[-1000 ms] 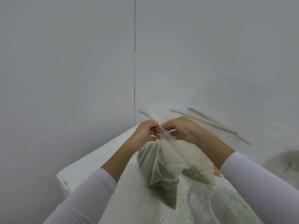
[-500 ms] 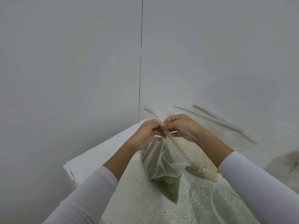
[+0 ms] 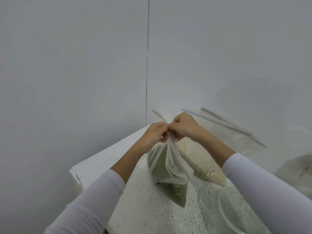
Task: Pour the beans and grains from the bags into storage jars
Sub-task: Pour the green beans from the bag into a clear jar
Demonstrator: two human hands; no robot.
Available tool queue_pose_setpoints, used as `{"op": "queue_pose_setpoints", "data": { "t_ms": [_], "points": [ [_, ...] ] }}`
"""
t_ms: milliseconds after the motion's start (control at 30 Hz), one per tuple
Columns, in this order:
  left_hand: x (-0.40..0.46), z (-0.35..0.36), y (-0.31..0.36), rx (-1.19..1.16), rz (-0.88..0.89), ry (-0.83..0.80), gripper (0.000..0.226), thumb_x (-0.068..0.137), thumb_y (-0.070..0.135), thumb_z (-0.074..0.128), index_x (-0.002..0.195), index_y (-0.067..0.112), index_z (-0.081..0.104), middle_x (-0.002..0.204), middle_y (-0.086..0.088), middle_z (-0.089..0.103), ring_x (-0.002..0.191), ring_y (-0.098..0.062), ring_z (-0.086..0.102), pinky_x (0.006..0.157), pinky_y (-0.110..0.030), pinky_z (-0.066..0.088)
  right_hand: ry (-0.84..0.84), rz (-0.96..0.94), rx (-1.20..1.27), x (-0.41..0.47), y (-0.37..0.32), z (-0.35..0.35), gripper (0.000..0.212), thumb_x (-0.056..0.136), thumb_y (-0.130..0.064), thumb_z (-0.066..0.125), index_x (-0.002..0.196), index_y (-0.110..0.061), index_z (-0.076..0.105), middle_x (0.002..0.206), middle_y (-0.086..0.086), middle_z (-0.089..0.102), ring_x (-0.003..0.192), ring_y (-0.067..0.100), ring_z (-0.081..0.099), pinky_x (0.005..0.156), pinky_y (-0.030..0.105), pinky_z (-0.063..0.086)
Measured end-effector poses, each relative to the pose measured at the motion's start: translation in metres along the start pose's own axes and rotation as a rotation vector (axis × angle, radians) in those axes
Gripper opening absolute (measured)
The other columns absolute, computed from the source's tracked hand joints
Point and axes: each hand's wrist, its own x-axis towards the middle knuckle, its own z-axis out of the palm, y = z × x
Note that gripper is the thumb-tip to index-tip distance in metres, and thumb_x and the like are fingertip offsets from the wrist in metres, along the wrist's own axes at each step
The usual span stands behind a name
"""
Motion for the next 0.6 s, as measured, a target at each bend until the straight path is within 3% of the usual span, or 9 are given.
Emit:
{"op": "queue_pose_setpoints", "data": {
  "t_ms": [200, 333, 433, 600],
  "points": [
    [0.005, -0.001, 0.03, 0.01, 0.112, 0.032, 0.032, 0.087, 0.0, 0.038, 0.058, 0.01, 0.043, 0.058, -0.008, 0.041, 0.051, -0.014, 0.034, 0.051, -0.023, 0.029, 0.078, -0.031, 0.118, -0.002, -0.015, -0.019, 0.019, 0.083, 0.002, 0.052, 0.075, 0.013, 0.065, 0.048, 0.01, 0.063, 0.047, 0.026, 0.063, 0.059, 0.033, 0.059],
    [0.005, 0.001, 0.027, -0.014, 0.082, 0.018, 0.035, 0.087, -0.002, 0.037, 0.055, 0.009, 0.042, 0.052, -0.002, 0.042, 0.048, -0.012, 0.035, 0.049, -0.021, 0.031, 0.025, -0.005, 0.139, -0.004, -0.011, -0.021, 0.018, 0.082, 0.002, 0.054, 0.08, 0.017, 0.065, 0.062, 0.02, 0.067, 0.055, 0.028, 0.067, 0.061, 0.032, 0.06],
    [0.003, 0.006, 0.014, -0.078, 0.007, 0.02, 0.033, 0.088, -0.001, 0.037, 0.057, 0.008, 0.045, 0.054, -0.002, 0.045, 0.051, -0.013, 0.038, 0.051, -0.023, 0.034, -0.097, 0.034, 0.105, -0.005, -0.004, -0.02, 0.015, 0.083, 0.002, 0.057, 0.079, 0.013, 0.066, 0.066, 0.02, 0.068, 0.053, 0.023, 0.066, 0.053, 0.024, 0.057],
    [0.003, -0.002, -0.002, -0.146, -0.039, -0.066, 0.028, 0.097, 0.015, 0.051, 0.071, 0.004, 0.056, 0.069, -0.011, 0.049, 0.062, -0.018, 0.045, 0.059, -0.026, 0.041, -0.126, 0.026, 0.152, 0.0, 0.006, -0.016, 0.023, 0.084, 0.001, 0.062, 0.061, -0.001, 0.064, 0.05, 0.006, 0.065, 0.046, 0.011, 0.063, 0.053, 0.018, 0.055]
  ]
}}
